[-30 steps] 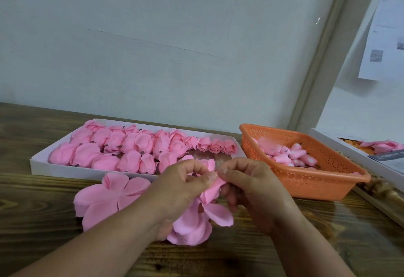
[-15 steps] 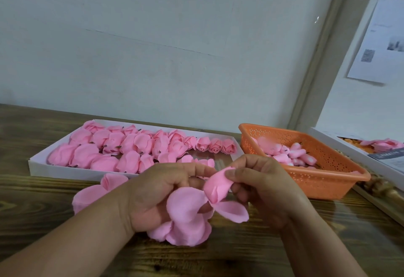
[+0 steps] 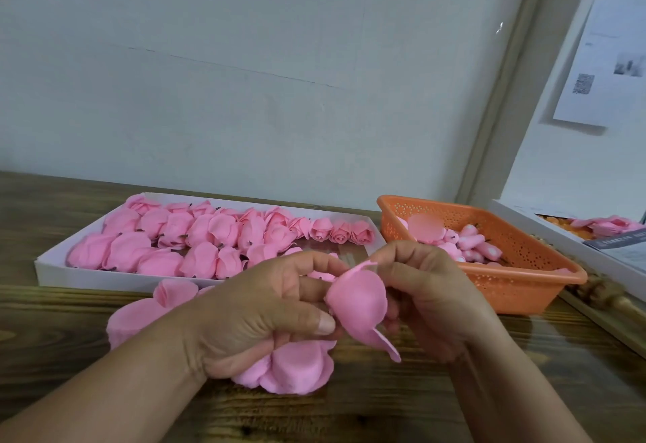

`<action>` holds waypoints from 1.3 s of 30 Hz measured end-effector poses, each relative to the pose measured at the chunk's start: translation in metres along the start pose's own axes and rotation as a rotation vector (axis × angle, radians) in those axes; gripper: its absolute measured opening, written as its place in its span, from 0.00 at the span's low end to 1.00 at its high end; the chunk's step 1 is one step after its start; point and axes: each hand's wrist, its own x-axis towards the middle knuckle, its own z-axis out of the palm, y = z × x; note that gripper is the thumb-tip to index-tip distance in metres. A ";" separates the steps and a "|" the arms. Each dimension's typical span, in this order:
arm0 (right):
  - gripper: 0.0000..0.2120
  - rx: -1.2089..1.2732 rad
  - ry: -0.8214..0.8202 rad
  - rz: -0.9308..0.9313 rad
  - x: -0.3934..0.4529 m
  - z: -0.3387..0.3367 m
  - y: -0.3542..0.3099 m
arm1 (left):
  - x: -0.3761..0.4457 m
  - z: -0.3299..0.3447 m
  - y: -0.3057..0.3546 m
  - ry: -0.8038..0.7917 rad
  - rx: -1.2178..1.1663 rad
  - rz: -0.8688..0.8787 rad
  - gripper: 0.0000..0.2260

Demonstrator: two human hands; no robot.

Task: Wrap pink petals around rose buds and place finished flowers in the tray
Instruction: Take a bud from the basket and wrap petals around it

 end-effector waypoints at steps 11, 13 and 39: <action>0.11 -0.142 0.034 -0.026 0.000 0.001 0.003 | 0.004 0.009 -0.004 0.225 0.165 0.004 0.25; 0.09 -0.168 0.010 -0.028 -0.002 0.002 0.002 | 0.004 0.009 -0.004 0.241 0.142 -0.018 0.26; 0.10 -0.344 0.182 -0.102 -0.001 0.015 0.013 | 0.007 0.017 -0.018 0.704 1.170 0.554 0.07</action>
